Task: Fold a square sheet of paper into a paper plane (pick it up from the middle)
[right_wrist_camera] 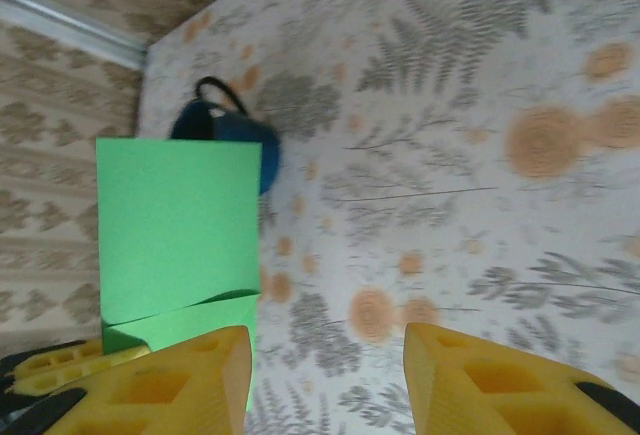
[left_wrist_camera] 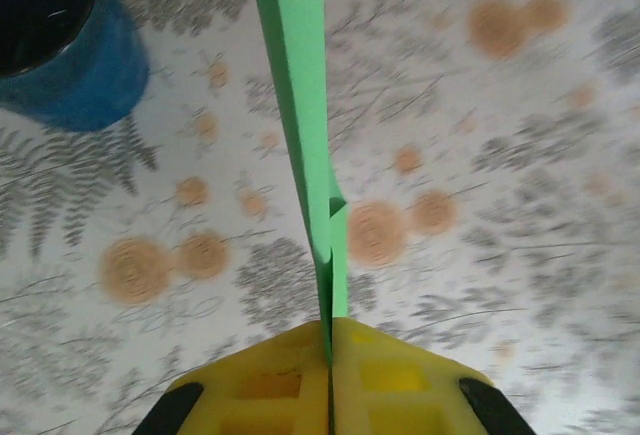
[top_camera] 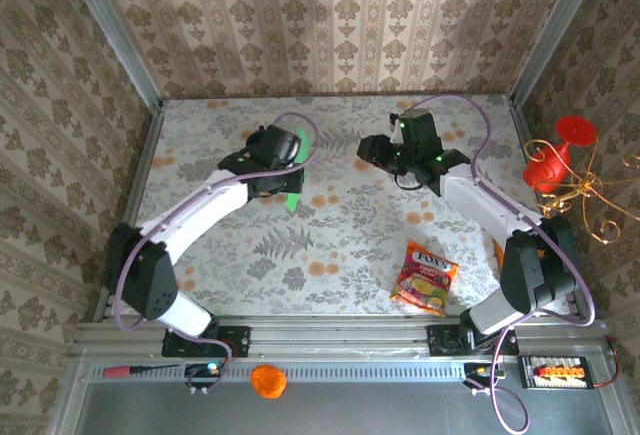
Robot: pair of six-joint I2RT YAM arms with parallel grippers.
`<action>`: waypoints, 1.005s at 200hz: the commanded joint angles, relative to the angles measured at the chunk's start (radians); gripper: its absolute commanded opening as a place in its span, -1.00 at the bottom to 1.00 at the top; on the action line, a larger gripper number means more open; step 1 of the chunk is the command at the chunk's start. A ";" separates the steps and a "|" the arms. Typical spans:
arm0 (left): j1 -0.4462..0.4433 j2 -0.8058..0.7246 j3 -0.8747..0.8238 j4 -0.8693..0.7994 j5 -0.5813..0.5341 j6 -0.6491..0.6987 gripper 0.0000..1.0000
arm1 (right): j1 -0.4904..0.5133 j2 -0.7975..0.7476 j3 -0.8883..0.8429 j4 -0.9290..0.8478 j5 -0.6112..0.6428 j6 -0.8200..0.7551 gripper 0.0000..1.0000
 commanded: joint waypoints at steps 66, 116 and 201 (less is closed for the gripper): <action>-0.207 0.358 0.223 -0.254 -0.481 0.008 -0.82 | -0.083 -0.079 -0.059 -0.110 0.153 -0.002 -0.11; -0.209 0.412 0.189 -0.092 -0.145 -0.033 -0.53 | -0.104 -0.095 -0.061 -0.120 0.159 -0.008 -0.11; -0.018 0.144 -0.102 0.274 0.405 -0.181 0.15 | -0.073 -0.024 -0.030 -0.134 0.069 -0.021 -0.11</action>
